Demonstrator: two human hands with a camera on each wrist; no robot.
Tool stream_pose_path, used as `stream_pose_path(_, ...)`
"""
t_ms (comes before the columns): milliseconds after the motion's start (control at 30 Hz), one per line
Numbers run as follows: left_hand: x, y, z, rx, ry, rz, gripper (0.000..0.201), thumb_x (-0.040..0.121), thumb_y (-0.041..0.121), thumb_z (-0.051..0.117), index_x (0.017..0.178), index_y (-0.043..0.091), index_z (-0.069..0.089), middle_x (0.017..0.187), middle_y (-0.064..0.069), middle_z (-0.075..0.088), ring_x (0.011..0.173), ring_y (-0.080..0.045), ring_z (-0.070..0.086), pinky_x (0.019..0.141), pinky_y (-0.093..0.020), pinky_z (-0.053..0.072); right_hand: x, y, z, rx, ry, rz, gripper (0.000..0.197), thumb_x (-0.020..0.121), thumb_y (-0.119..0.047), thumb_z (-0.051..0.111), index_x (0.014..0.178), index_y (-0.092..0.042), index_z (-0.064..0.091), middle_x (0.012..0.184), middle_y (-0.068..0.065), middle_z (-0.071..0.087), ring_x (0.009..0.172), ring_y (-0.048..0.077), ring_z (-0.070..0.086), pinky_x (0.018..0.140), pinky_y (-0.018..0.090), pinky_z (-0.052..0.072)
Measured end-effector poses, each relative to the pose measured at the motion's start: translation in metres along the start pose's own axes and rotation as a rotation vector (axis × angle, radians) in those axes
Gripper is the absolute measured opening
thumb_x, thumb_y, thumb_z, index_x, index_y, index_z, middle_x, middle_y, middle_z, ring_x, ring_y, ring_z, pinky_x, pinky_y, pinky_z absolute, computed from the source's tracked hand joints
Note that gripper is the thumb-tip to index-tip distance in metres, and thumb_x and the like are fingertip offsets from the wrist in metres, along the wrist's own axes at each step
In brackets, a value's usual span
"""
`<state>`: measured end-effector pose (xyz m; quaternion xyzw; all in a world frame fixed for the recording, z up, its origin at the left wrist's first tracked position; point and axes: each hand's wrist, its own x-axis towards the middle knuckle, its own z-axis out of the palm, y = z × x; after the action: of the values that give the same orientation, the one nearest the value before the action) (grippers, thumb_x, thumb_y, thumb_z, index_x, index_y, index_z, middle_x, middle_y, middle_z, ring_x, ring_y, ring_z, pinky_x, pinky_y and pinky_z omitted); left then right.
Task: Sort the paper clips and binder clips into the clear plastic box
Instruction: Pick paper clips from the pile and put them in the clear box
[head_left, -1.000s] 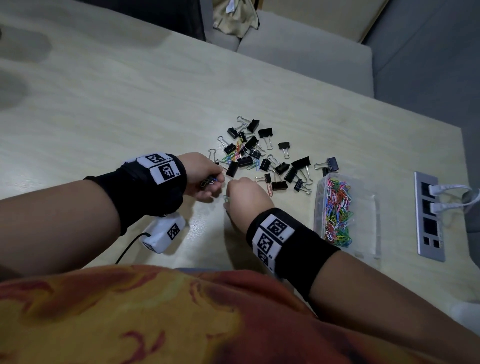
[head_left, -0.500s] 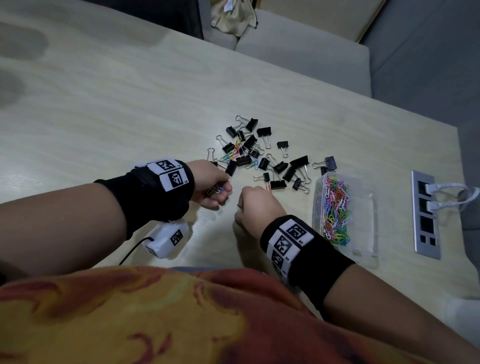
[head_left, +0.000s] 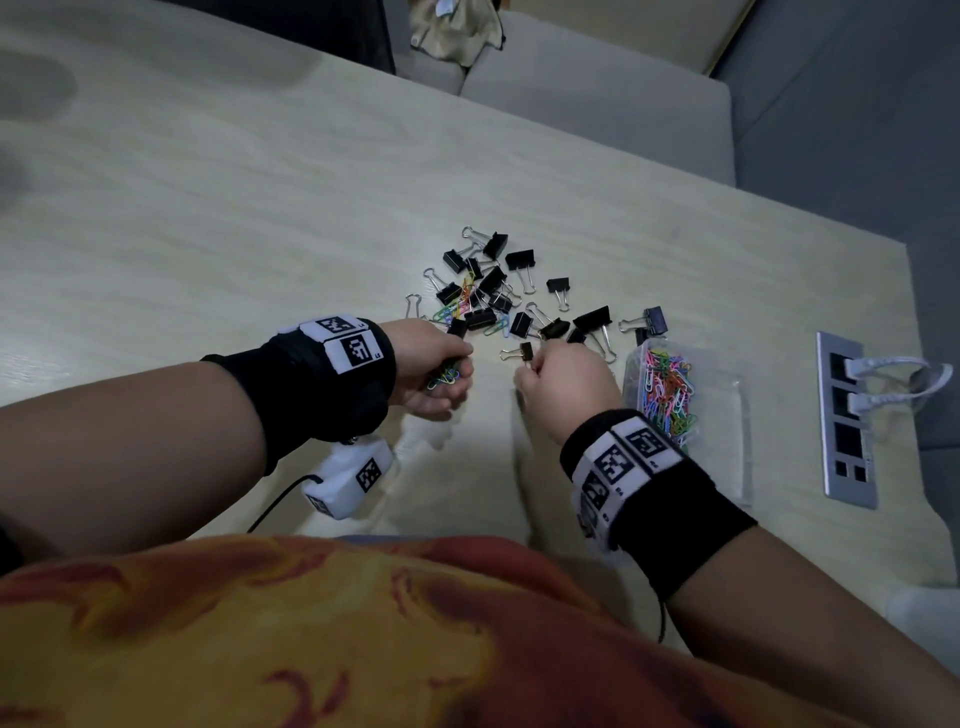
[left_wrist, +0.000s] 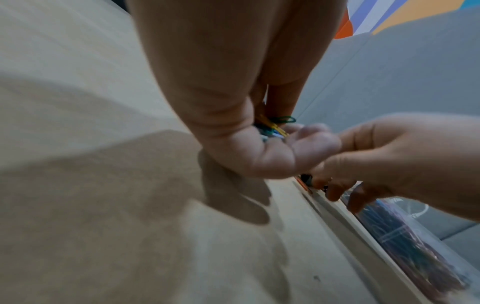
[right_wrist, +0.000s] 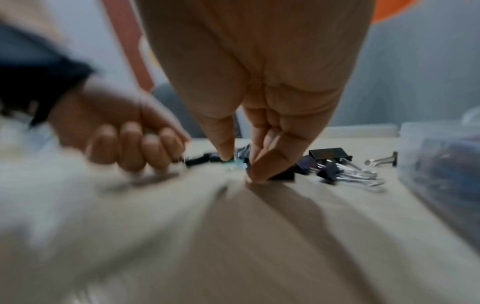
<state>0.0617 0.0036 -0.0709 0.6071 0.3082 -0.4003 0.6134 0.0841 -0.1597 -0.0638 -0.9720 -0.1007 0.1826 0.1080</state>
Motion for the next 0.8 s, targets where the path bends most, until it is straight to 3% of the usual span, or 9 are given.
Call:
stream_pose_path(167, 0.002, -0.002, -0.004, 0.007, 0.014, 0.008, 0.032, 0.099, 0.031, 0.039, 0.076, 0.016, 0.055, 0.059, 0.0, 0.054, 0.047, -0.009, 0.052, 0.058, -0.024, 0.055, -0.006, -0.002, 0.005, -0.306, -0.029, -0.179, 0.026, 0.089, -0.007, 0.049, 0.115, -0.008, 0.05, 0.113, 0.013, 0.055, 0.101, 0.031, 0.06, 0.073, 0.034, 0.045)
stream_pose_path(267, 0.002, -0.002, -0.004, 0.018, 0.02, 0.011, 0.03, 0.1, 0.029, 0.039, 0.08, 0.013, 0.056, 0.06, 0.0, 0.055, 0.048, -0.009, 0.053, 0.055, -0.023, 0.055, -0.007, -0.005, 0.003, -0.362, -0.083, -0.213, 0.031, 0.088, -0.003, 0.049, 0.118, -0.007, 0.051, 0.117, 0.013, 0.053, 0.106, 0.03, 0.057, 0.078, 0.035, 0.046)
stream_pose_path(467, 0.0, -0.002, -0.004, -0.002, 0.011, 0.003, 0.03, 0.1, 0.028, 0.039, 0.087, 0.011, 0.059, 0.063, -0.002, 0.056, 0.05, -0.01, 0.055, 0.057, -0.026, 0.056, 0.002, -0.006, 0.003, -0.099, -0.164, 0.047, 0.018, 0.087, -0.015, 0.056, 0.102, -0.006, 0.061, 0.096, 0.01, 0.064, 0.095, 0.028, 0.061, 0.066, 0.025, 0.039)
stream_pose_path(600, 0.0, -0.002, -0.003, -0.014, 0.007, 0.008, 0.03, 0.1, 0.026, 0.038, 0.087, 0.009, 0.059, 0.066, -0.003, 0.056, 0.055, -0.011, 0.055, 0.055, -0.026, 0.057, -0.005, -0.006, 0.011, -0.111, -0.254, 0.059, 0.017, 0.084, -0.024, 0.057, 0.074, -0.011, 0.057, 0.066, 0.007, 0.049, 0.074, 0.03, 0.054, 0.06, 0.027, 0.037)
stream_pose_path(700, -0.001, -0.003, -0.001, -0.029, 0.005, 0.025, 0.035, 0.101, 0.03, 0.036, 0.087, 0.009, 0.059, 0.069, -0.004, 0.056, 0.061, -0.013, 0.057, 0.06, -0.027, 0.057, -0.009, -0.006, 0.01, 0.018, -0.223, 0.031, 0.015, 0.081, -0.026, 0.056, 0.076, -0.012, 0.057, 0.076, 0.007, 0.06, 0.075, 0.027, 0.058, 0.062, 0.029, 0.044)
stream_pose_path(800, 0.0, -0.002, 0.0, -0.08, 0.0, 0.058, 0.042, 0.101, 0.039, 0.034, 0.084, 0.009, 0.057, 0.07, -0.007, 0.058, 0.066, -0.017, 0.059, 0.069, -0.031, 0.055, -0.011, -0.017, 0.0, 0.29, -0.095, -0.087, 0.007, 0.082, -0.026, 0.06, 0.077, -0.02, 0.061, 0.072, -0.005, 0.064, 0.071, 0.014, 0.06, 0.068, 0.029, 0.049)
